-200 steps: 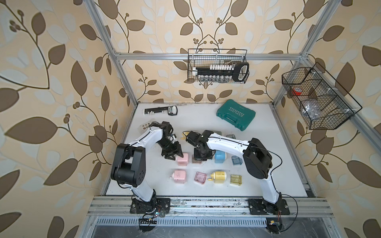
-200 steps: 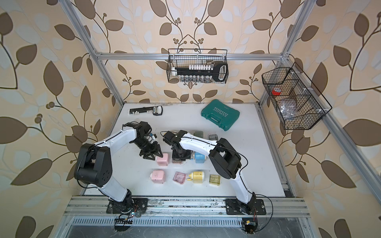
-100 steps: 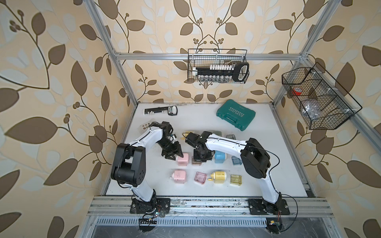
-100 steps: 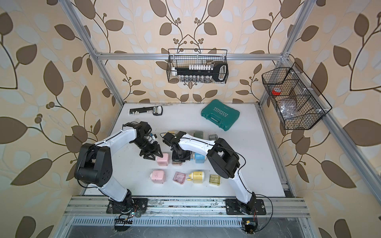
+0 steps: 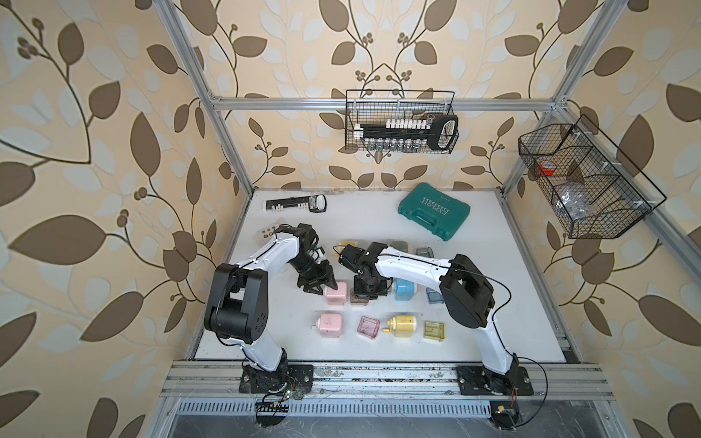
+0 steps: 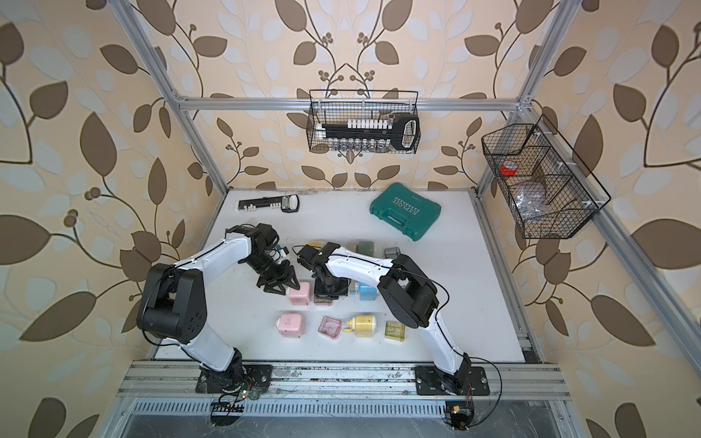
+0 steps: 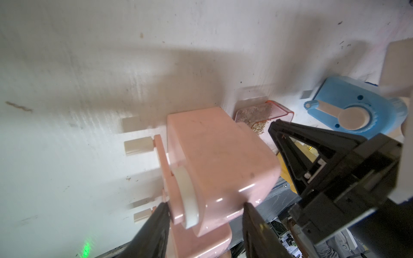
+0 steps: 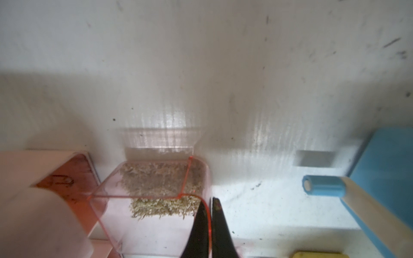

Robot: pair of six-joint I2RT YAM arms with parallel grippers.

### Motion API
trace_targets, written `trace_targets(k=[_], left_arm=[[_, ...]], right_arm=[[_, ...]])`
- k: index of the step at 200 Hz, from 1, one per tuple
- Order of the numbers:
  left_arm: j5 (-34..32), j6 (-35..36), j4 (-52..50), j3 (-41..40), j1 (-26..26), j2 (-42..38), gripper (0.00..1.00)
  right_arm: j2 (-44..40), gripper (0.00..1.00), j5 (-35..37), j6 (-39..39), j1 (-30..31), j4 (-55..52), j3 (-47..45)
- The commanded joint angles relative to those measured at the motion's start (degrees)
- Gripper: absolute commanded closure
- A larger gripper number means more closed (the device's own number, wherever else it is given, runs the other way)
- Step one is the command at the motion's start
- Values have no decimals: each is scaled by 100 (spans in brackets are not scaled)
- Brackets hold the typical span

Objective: Put the tray back into the pencil sharpener
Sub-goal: Close the container of the pencil sharpener.

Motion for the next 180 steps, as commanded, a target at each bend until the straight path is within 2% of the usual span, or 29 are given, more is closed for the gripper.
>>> trace_targets(k=[1, 180], left_arm=[[-216, 88, -10, -71, -49, 157, 47], [-189, 114, 10, -68, -48, 197, 46]], right_arm=[[167, 100, -46, 70, 45, -88, 197], [313, 100, -96, 148, 145, -172, 575]])
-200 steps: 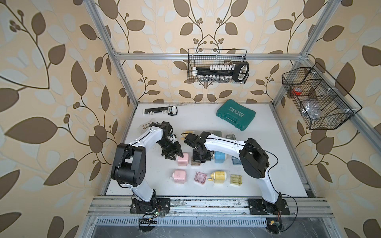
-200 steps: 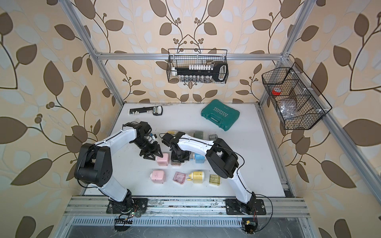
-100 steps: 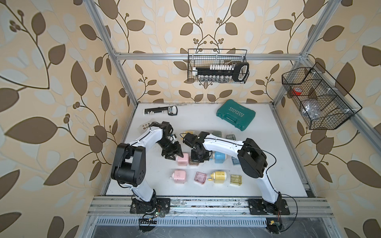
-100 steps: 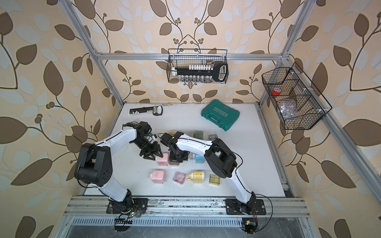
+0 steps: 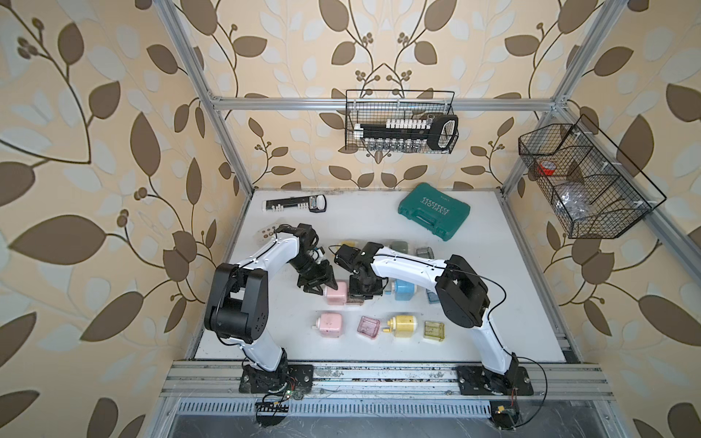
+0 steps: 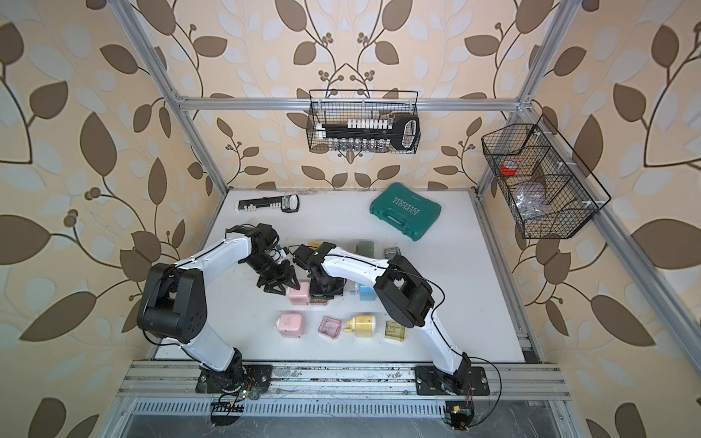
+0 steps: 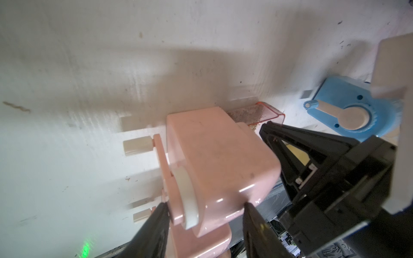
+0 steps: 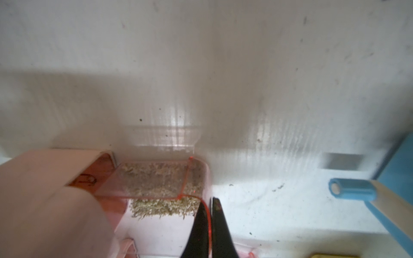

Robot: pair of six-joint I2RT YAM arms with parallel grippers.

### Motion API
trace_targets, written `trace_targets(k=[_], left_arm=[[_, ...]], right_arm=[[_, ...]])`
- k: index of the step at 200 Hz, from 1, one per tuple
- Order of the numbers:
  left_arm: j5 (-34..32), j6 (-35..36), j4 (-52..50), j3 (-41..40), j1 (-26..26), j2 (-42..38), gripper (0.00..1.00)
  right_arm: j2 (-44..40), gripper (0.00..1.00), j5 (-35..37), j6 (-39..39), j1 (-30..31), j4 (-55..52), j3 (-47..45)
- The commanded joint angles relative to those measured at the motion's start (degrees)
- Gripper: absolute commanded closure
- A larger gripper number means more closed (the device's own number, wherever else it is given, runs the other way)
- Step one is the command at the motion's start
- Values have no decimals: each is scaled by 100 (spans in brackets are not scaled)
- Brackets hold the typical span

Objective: Put the tray back into the pencil sharpener
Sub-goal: Close the container of the pencil sharpener.

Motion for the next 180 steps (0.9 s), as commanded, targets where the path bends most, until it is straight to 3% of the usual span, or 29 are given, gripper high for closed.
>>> trace_targets(k=[1, 180], left_arm=[[-209, 110, 9, -67, -44, 182, 46], [-183, 116, 16, -68, -48, 210, 46]], right_arm=[[99, 100, -17, 80, 58, -102, 204], [37, 100, 51, 197, 132, 74, 233]])
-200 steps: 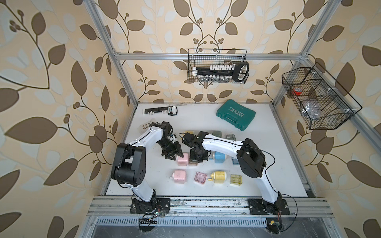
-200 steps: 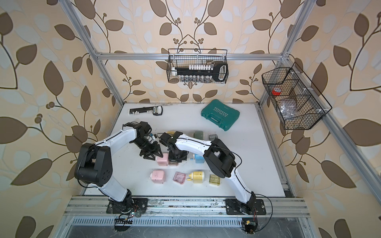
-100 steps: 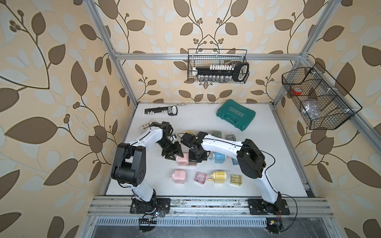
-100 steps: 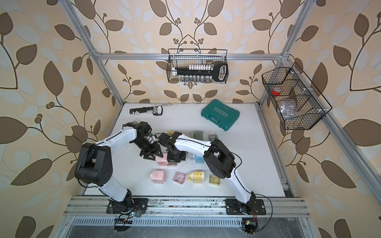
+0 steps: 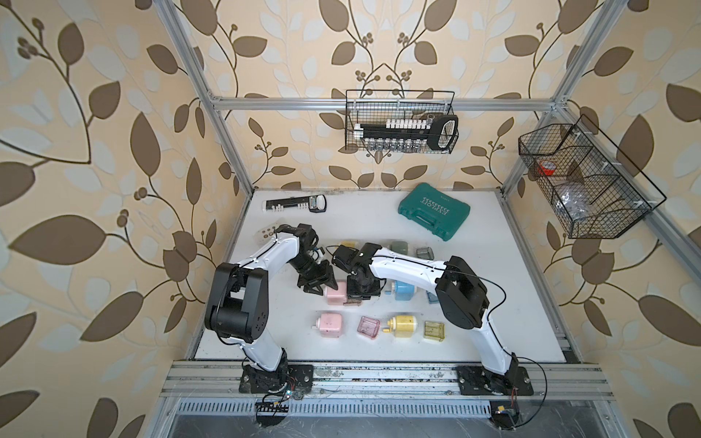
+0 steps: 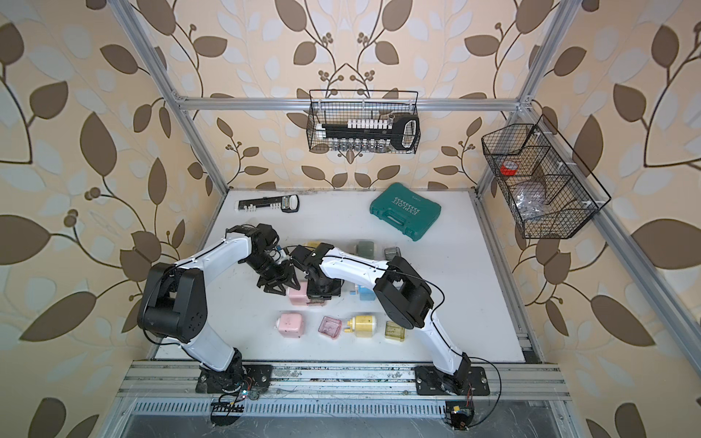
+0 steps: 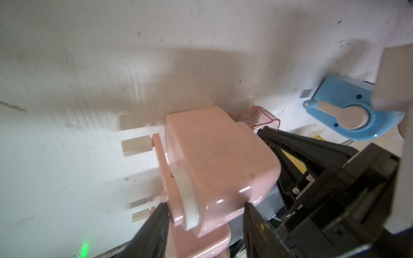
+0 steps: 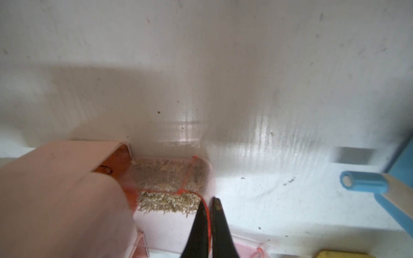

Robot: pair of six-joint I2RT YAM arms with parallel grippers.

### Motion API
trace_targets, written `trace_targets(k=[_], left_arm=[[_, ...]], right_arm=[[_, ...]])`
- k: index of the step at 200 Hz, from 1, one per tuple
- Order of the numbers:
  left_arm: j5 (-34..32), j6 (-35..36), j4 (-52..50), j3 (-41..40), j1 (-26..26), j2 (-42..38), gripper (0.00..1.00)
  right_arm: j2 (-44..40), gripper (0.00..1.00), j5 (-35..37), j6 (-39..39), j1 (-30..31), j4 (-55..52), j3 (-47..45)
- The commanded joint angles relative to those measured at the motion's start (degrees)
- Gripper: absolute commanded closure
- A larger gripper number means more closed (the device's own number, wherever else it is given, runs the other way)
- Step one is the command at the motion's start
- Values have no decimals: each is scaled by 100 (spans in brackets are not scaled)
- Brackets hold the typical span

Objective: Put the tray back into the pencil sharpener
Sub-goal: Close the container of the pencil sharpener.

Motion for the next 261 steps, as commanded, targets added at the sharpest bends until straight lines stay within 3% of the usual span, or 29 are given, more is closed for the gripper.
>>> trace_targets(k=[1, 261], left_arm=[[-224, 103, 25, -67, -55, 183, 46], [-159, 103, 51, -66, -63, 252, 46]], right_arm=[[33, 100, 47, 119, 46, 72, 121], [-78, 100, -191, 3, 54, 761, -77]])
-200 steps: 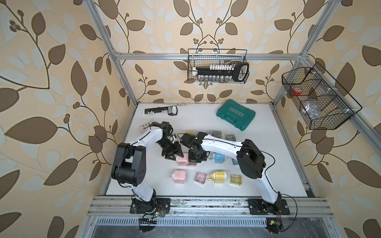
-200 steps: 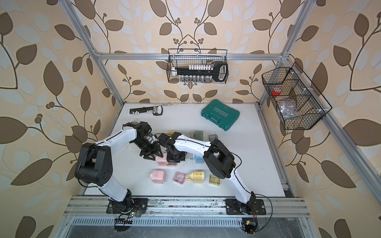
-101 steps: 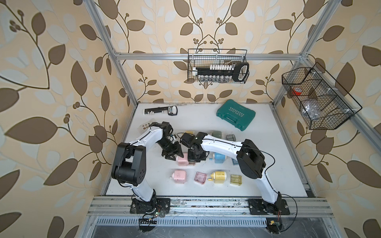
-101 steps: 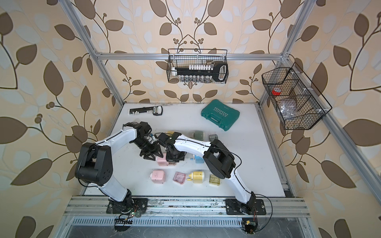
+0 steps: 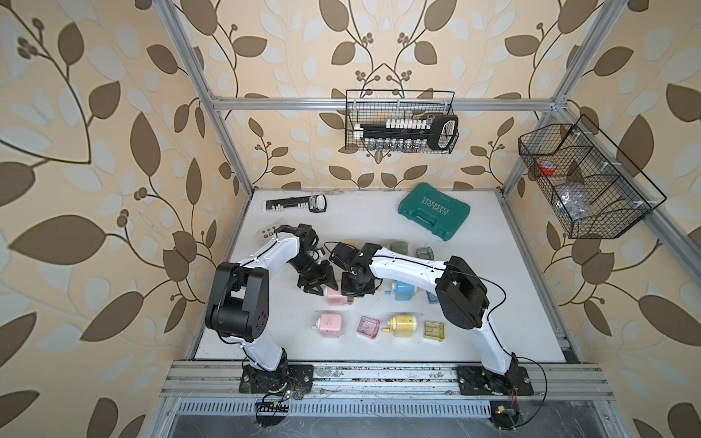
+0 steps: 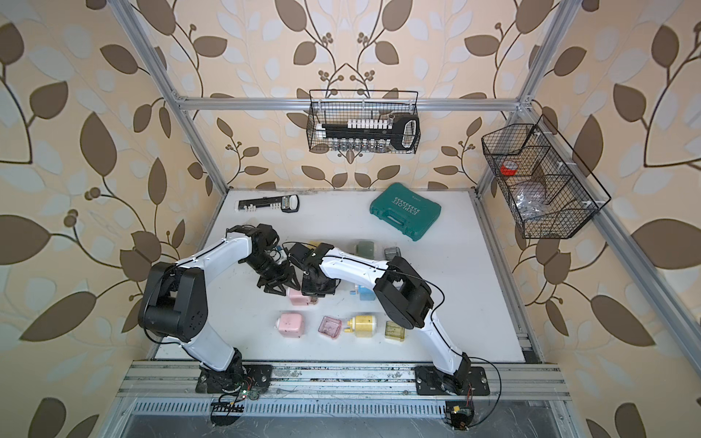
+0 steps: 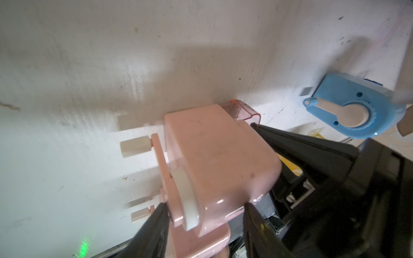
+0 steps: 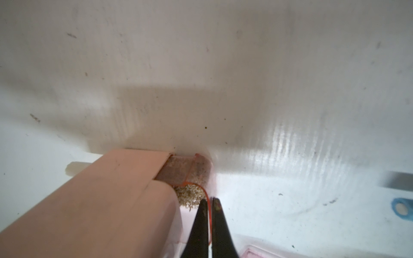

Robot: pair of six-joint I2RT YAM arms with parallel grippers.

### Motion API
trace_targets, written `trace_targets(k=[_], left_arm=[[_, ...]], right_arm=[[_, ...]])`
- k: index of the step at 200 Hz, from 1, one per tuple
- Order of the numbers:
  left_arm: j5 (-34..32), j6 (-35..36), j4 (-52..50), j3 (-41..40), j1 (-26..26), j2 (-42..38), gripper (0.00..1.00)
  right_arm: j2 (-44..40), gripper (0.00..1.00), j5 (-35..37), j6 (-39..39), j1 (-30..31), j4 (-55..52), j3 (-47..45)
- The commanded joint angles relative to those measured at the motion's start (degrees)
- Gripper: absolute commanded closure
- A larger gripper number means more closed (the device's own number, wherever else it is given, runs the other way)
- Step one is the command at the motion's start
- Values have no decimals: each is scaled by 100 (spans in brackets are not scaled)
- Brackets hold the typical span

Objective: Put the tray back into the pencil sharpener
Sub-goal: Close the container of the pencil sharpener.

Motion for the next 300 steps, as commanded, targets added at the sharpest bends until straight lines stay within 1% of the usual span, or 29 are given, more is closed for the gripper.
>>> trace_targets(k=[1, 148, 219, 235, 266, 281, 291, 300], left_arm=[[-198, 66, 99, -75, -66, 215, 46], [-55, -22, 341, -28, -118, 497, 46], [-108, 2, 323, -36, -118, 485, 46], [-116, 1, 314, -23, -118, 497, 46], [-134, 3, 306, -9, -118, 484, 46], [-134, 4, 297, 0, -118, 493, 46], [-134, 10, 288, 10, -118, 497, 46], [-134, 16, 290, 16, -118, 484, 46]], right_arm=[[-80, 100, -16, -62, 47, 101, -74], [-230, 100, -99, -194, -6, 482, -188], [-654, 100, 101, -309, -62, 434, -386], [-700, 96, 122, -350, -73, 341, -365], [-920, 92, 219, -385, -104, 248, -488], [-1061, 93, 266, -396, -183, 249, -644], [-1101, 95, 286, -419, -256, 240, -744], [-1116, 100, 282, -461, -333, 224, -834]])
